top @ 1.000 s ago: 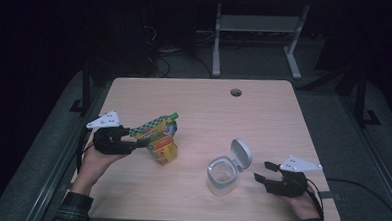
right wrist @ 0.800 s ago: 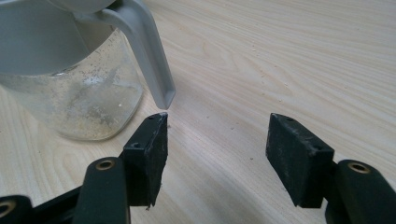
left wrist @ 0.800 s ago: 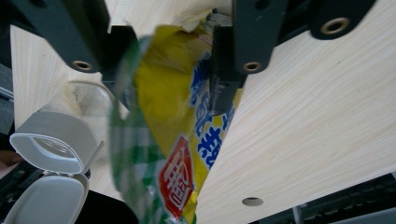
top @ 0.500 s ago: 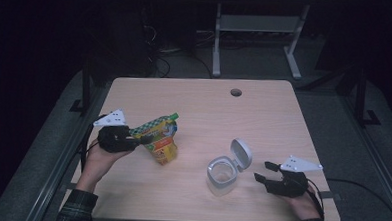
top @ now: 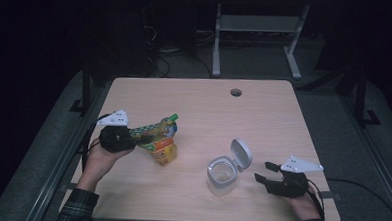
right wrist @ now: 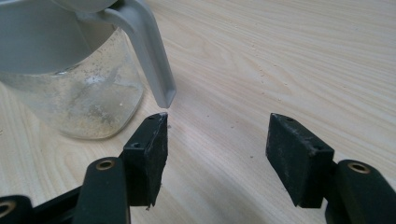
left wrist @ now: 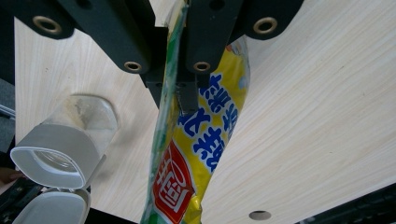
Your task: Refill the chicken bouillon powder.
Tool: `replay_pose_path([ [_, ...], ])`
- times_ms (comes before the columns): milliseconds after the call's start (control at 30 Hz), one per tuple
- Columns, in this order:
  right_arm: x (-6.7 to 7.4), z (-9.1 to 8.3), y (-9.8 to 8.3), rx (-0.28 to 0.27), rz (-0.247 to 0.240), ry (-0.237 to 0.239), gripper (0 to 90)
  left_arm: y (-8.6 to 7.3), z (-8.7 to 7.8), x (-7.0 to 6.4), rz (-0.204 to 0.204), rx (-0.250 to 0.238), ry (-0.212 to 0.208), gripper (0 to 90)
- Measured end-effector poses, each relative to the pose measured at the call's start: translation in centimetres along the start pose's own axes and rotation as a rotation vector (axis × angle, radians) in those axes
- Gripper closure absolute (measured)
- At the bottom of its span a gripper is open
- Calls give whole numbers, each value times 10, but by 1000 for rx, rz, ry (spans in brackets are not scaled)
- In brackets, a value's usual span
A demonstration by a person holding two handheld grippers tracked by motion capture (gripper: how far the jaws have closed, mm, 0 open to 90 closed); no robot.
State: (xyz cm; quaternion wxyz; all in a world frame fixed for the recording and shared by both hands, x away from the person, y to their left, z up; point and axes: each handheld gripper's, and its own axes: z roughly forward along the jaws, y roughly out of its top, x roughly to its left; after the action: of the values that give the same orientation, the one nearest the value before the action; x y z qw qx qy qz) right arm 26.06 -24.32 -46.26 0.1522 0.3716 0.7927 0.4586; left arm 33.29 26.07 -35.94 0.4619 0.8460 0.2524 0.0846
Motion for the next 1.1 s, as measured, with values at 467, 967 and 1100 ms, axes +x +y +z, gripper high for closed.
replay_pose_path([
  [467, 21, -10, 3, -20, 11, 25, 404, 13, -7, -17, -4, 1, -25, 900],
  [967, 46, -30, 8, -32, -9, 120, 897, 27, -16, -39, -16, -15, -69, 900],
  [1100, 57, -28, 15, -33, -28, 152, 898, 29, -19, -42, -19, -23, -79, 900],
])
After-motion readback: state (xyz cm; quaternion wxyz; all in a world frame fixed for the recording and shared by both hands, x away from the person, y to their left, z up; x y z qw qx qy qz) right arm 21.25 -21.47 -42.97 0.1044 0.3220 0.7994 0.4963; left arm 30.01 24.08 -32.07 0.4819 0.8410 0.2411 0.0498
